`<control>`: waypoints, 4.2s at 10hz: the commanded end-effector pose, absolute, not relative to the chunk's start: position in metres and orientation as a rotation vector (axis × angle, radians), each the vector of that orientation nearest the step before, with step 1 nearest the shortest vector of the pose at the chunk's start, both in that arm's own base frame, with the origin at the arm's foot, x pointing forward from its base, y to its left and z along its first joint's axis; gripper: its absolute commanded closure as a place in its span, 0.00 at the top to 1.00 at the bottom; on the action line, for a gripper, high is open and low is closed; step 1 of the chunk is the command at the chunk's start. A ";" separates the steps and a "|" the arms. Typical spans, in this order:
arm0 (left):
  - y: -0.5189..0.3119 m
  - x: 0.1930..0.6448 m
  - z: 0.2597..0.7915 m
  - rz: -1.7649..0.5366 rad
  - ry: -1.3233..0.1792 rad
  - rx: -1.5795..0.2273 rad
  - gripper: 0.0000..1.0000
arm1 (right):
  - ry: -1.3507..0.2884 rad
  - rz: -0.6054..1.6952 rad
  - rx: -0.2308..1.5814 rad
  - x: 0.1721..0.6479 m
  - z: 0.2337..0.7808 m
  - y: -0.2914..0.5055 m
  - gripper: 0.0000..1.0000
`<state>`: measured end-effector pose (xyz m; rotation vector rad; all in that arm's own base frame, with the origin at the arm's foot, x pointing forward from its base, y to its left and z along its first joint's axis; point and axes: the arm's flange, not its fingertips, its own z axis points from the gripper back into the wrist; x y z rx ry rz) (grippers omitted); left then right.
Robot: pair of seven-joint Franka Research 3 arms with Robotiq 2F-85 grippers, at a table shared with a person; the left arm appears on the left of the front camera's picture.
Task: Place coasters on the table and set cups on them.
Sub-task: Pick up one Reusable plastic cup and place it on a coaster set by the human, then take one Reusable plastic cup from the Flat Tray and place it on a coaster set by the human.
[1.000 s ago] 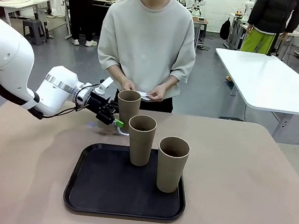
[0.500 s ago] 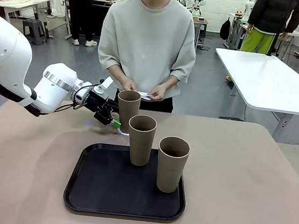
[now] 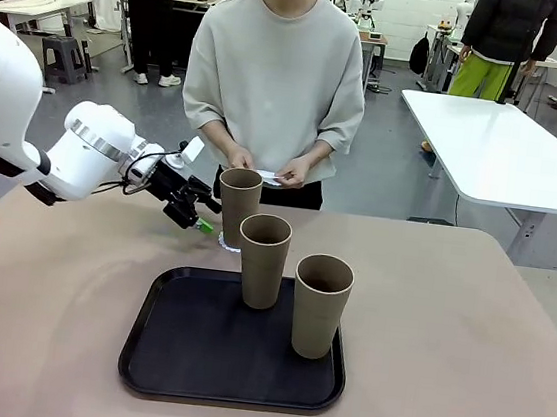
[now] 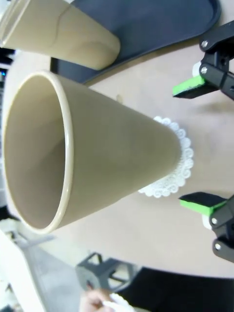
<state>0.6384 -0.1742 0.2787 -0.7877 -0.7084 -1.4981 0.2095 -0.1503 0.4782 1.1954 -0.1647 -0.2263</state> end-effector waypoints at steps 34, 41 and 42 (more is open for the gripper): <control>0.119 0.359 0.457 -0.169 -0.270 -1.233 1.00 | -0.175 -0.218 1.213 0.210 0.478 -0.151 1.00; 0.209 0.342 0.441 -0.031 -0.301 -1.367 1.00 | -0.175 -0.218 1.213 0.210 0.478 -0.151 1.00; 0.208 0.339 0.438 -0.046 -0.274 -1.373 1.00 | -0.175 -0.218 1.213 0.210 0.478 -0.151 1.00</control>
